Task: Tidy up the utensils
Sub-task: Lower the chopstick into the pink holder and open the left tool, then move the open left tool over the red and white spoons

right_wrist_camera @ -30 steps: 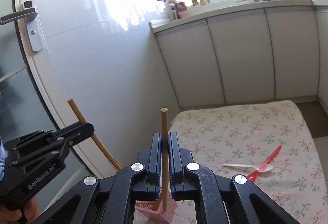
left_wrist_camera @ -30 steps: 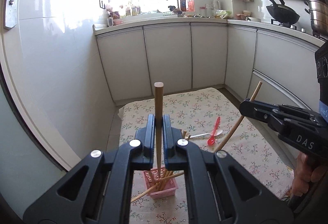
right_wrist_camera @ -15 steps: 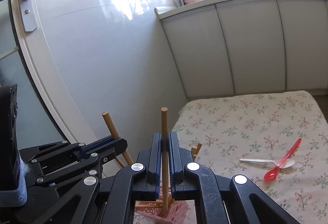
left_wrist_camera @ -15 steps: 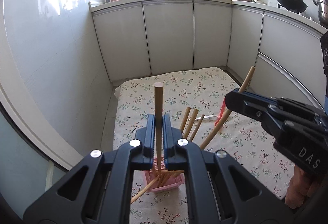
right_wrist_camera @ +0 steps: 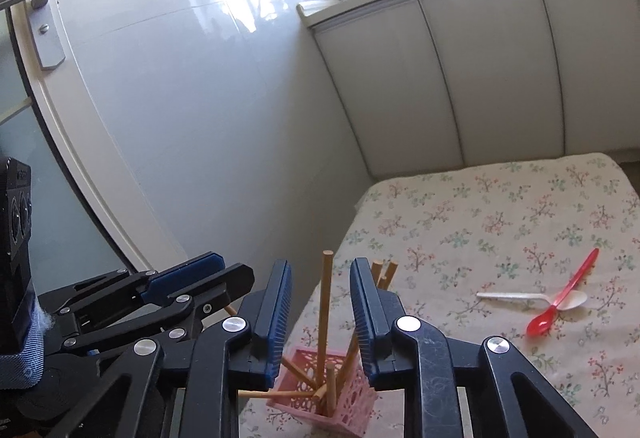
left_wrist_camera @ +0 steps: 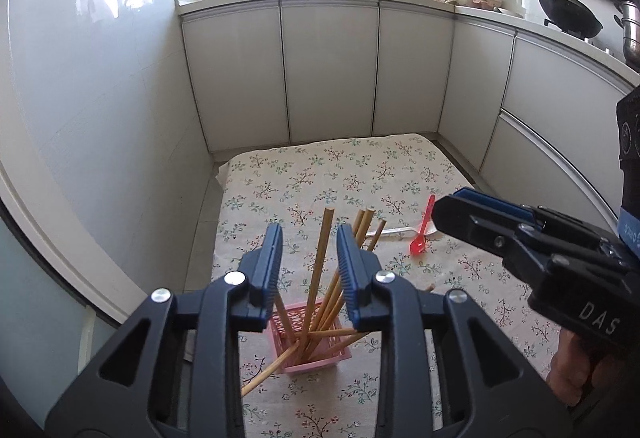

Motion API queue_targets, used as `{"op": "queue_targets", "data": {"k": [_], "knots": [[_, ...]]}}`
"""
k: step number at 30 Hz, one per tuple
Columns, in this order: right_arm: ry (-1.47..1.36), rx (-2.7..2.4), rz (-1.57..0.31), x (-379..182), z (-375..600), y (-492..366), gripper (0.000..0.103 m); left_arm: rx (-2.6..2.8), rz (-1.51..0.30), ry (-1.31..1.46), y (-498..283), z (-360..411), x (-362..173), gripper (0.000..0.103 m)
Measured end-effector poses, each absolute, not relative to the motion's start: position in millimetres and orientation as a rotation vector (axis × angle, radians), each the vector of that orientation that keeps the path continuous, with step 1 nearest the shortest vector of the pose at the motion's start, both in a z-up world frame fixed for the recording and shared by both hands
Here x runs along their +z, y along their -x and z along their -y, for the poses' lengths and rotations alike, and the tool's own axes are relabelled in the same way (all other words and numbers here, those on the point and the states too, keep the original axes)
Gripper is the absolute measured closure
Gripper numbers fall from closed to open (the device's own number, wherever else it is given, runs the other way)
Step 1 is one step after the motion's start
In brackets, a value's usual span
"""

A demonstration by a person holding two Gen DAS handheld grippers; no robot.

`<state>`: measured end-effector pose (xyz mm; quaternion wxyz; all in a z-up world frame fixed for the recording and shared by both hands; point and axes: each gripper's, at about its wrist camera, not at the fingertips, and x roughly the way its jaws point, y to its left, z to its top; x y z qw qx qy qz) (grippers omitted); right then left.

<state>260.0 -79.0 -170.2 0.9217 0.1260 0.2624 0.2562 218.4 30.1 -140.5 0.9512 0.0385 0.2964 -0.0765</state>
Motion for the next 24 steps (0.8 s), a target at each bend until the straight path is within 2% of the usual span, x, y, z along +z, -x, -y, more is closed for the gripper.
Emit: {"op": "queue_targets", "data": {"k": [7, 9, 18, 24], "knots": [[-0.28, 0.514, -0.528, -157.5, 95.2, -253.5, 0.065, -0.155, -0.586, -0.057, -213.9, -33.1, -130.6, 0.057], [-0.28, 0.506, -0.528, -153.2, 101.5, -251.2, 0.063, -0.163, -0.573, -0.041, -209.9, -32.4, -124.9, 0.049], [-0.273, 0.45, -0.507, -129.1, 148.6, -230.1, 0.042, -0.235, -0.531, -0.069, -181.8, 2.0, -102.2, 0.025], [-0.29, 0.346, -0.517, -124.0, 201.4, -221.6, 0.034, -0.32, -0.582, -0.133, -177.1, 53.7, -102.8, 0.022]]}}
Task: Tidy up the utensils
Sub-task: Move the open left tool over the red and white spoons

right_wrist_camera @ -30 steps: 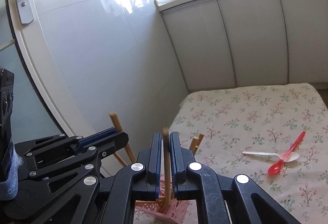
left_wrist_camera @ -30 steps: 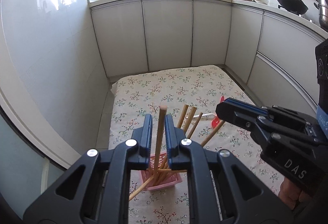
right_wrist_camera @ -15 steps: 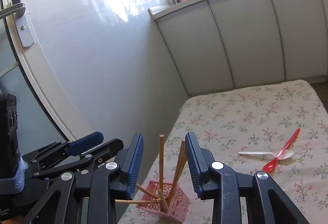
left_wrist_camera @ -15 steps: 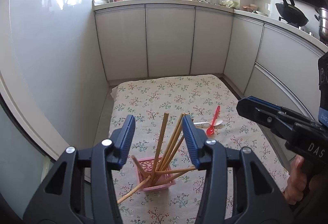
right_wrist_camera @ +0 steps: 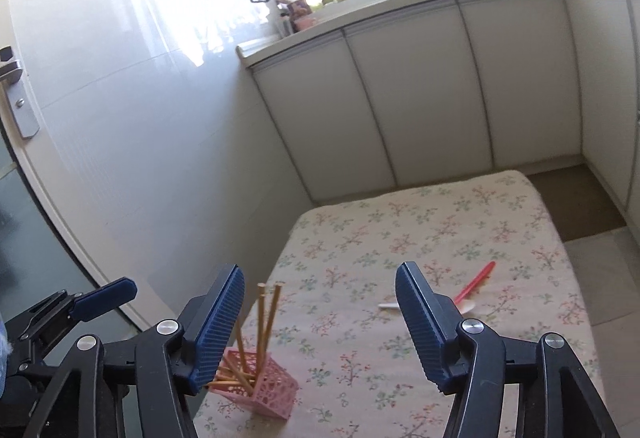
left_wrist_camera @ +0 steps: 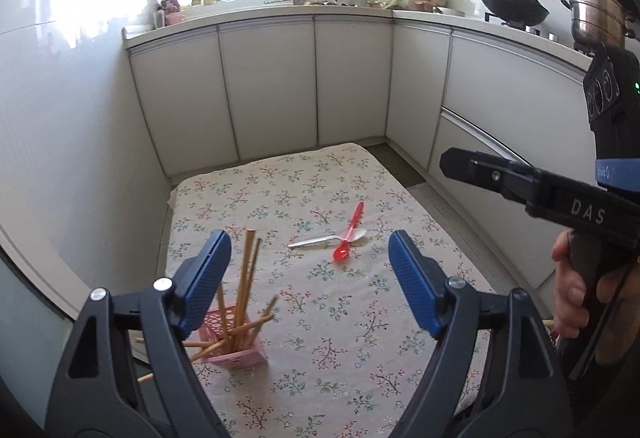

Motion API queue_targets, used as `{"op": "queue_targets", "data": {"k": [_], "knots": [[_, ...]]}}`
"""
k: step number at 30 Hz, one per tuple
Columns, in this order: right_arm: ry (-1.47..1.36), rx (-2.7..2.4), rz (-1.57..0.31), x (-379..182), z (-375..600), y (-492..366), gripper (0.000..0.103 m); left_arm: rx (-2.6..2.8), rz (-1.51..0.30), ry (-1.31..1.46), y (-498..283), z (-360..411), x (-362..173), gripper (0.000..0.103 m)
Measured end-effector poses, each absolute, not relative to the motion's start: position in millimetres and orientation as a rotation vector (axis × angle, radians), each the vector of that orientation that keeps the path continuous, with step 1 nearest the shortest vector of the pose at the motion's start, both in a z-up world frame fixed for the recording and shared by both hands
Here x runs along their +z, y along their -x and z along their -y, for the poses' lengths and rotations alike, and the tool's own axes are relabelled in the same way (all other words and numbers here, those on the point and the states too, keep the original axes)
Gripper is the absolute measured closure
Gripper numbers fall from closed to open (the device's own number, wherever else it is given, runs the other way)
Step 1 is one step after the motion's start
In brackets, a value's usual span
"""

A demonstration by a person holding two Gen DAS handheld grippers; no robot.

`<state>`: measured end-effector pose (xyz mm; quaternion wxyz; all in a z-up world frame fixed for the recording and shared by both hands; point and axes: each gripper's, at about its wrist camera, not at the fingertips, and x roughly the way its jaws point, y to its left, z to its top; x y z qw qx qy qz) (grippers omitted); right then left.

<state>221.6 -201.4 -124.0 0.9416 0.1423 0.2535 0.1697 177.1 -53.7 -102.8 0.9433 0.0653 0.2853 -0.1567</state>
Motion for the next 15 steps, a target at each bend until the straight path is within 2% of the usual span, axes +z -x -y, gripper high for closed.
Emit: {"op": "queue_targets", "data": {"k": [5, 15], "knots": [[-0.31, 0.244, -0.57, -135.0, 244.7, -223.5, 0.031, -0.356, -0.666, -0.132, -189.5, 91.0, -121.4, 0.022], [-0.331, 0.081, -0.698, -175.3, 308.2, -240.6, 0.031, -0.372, -0.814, -0.125, -229.9, 144.1, -192.8, 0.022]]}}
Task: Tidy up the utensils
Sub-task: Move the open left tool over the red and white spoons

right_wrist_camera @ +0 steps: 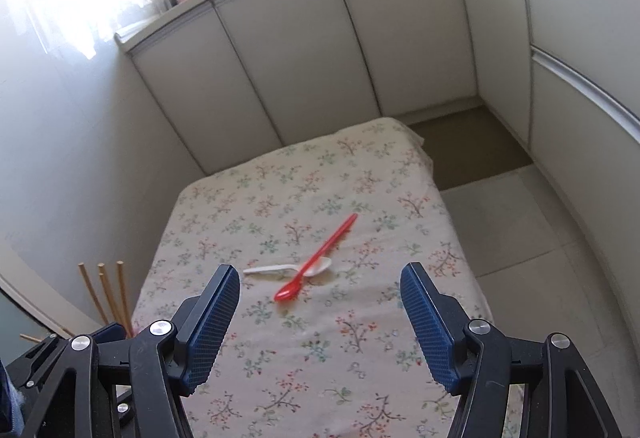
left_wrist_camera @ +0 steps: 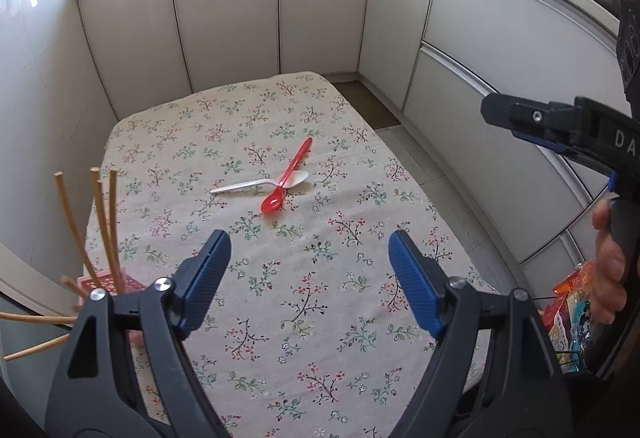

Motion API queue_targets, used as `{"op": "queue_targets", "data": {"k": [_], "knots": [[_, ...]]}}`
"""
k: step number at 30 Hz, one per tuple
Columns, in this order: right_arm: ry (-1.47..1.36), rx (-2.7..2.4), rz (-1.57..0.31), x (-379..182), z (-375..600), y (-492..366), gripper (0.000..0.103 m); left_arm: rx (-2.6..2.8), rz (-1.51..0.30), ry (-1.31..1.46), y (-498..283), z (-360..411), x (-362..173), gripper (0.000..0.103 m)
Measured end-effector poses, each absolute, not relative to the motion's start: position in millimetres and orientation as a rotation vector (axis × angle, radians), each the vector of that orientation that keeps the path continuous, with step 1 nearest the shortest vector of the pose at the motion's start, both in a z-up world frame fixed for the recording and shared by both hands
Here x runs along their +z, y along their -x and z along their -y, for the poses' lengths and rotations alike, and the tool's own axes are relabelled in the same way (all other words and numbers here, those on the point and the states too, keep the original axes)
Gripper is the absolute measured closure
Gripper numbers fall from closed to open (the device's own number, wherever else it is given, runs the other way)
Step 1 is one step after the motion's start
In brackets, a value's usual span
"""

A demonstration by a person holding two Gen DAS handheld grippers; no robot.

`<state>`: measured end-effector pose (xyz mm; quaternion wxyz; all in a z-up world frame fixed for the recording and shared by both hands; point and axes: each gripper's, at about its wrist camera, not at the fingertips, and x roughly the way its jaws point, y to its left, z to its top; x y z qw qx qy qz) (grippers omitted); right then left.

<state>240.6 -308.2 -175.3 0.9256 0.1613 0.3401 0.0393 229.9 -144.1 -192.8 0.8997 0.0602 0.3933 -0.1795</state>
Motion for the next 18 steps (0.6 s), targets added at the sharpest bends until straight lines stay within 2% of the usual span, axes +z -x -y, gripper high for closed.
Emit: {"op": "queue_targets", "data": {"k": [6, 12, 15, 18], "knots": [[-0.334, 0.044, -0.792, -207.1, 321.9, -267.7, 0.031, -0.351, -0.847, -0.138, -268.5, 156.8, -237.0, 0.023], [-0.38, 0.081, -0.865, -251.5, 328.6, -308.6, 0.031, -0.345, -0.908, -0.157, -326.2, 162.3, -295.9, 0.045], [-0.415, 0.117, -0.905, -277.7, 328.0, -332.2, 0.032, -0.344, -0.927, -0.136, -348.5, 159.8, -319.5, 0.051], [-0.435, 0.153, -0.936, -304.2, 322.4, -355.0, 0.038, -0.36, -0.932, -0.041, -362.1, 148.5, -331.0, 0.052]]}}
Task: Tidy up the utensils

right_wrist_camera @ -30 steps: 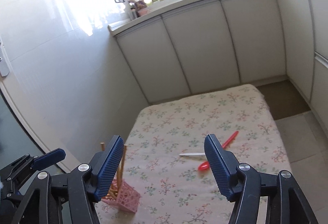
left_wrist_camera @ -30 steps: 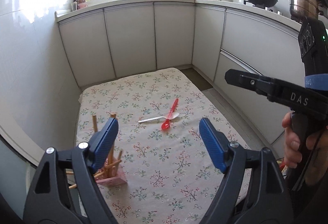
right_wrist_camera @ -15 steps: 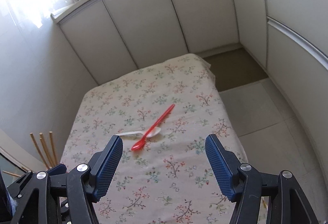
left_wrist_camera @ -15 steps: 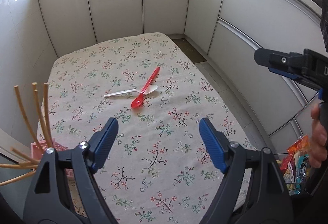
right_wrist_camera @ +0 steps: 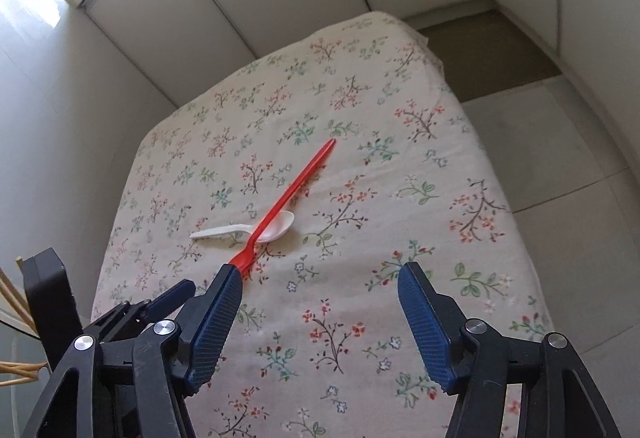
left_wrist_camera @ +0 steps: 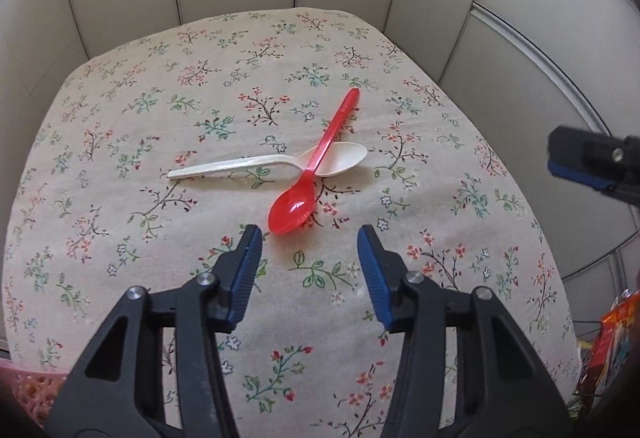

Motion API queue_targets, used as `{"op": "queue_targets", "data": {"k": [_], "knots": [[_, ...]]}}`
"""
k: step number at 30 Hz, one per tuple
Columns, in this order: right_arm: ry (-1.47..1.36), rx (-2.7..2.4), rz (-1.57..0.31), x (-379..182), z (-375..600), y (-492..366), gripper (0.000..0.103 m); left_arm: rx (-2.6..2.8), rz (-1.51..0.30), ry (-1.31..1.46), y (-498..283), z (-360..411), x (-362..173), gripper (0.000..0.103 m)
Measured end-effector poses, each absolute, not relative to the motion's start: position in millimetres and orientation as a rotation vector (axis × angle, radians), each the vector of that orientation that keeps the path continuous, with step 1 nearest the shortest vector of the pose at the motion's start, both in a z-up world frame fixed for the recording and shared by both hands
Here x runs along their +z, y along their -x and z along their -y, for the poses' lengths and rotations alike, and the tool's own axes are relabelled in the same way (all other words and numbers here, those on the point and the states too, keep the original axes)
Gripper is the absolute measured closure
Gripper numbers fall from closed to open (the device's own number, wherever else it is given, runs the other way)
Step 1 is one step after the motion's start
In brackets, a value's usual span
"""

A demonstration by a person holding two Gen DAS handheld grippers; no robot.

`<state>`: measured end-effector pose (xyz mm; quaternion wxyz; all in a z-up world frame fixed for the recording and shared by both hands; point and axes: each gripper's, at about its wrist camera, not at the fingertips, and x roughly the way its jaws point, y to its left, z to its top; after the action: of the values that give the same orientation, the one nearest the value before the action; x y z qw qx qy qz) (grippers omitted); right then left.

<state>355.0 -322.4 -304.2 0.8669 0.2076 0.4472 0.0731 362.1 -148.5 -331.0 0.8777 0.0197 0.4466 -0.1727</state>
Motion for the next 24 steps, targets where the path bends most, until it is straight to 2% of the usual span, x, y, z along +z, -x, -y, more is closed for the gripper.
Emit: {"op": "queue_targets", "data": {"k": [2, 8, 18, 24], "knots": [[-0.44, 0.167, -0.958, -320.3, 318.7, -371.0, 0.045, -0.386, -0.944, 0.043, -367.8, 140.7, -335.4, 0.052], [-0.539, 0.226, -1.0, -361.8, 306.6, -409.4, 0.057, -0.435, -0.984, 0.251, -374.9, 125.0, -341.3, 0.052], [-0.648, 0.257, -1.031, -393.0, 290.1, -439.1, 0.071, -0.368, -1.083, 0.502, -392.7, 104.7, -365.4, 0.079], [-0.715, 0.262, -1.031, -402.6, 287.7, -445.4, 0.08, -0.305, -1.055, 0.604, -388.7, 88.2, -364.2, 0.079]]}}
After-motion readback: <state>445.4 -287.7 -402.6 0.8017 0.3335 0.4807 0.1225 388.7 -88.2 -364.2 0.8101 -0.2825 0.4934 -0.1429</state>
